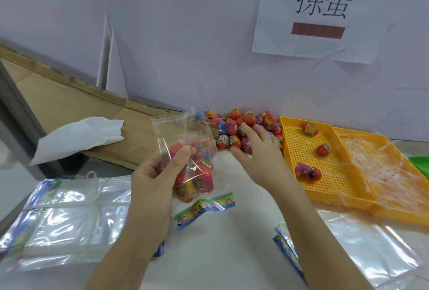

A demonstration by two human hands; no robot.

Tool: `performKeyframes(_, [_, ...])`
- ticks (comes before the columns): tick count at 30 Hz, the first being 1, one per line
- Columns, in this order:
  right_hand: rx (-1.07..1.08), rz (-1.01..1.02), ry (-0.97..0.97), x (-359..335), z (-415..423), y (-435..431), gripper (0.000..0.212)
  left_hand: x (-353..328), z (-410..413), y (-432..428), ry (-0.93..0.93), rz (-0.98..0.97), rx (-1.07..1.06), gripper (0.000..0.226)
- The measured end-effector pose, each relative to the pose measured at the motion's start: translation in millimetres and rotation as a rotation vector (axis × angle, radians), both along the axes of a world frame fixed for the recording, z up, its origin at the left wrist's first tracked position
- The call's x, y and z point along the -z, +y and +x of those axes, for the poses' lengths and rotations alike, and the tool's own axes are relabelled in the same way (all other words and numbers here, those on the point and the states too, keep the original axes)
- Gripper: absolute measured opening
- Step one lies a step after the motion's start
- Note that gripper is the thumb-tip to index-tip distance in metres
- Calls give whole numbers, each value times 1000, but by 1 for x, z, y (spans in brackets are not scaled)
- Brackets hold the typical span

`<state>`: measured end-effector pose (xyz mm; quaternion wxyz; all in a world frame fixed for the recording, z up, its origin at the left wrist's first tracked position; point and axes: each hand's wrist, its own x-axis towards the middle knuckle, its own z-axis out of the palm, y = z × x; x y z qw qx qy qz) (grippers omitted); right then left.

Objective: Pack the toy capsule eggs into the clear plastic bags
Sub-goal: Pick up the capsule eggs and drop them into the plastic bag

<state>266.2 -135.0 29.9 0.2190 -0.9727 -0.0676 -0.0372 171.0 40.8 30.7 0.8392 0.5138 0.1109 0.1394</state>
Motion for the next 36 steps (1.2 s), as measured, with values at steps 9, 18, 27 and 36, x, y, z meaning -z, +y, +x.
performKeyframes(9, [139,-76,-179,11,4,-15,33,0,-1,-3,-5,85,16,42])
performKeyframes(18, [-461,983,-175,-80,-53,7,39,-4,-8,-12,-71,233,99,30])
performKeyframes(27, [-474,422,-379,-81,-63,11,33,-8,-10,-13,-101,226,117,31])
performKeyframes(36, [-453,423,-396,-81,-64,13,14,-8,-11,-13,-115,250,155,35])
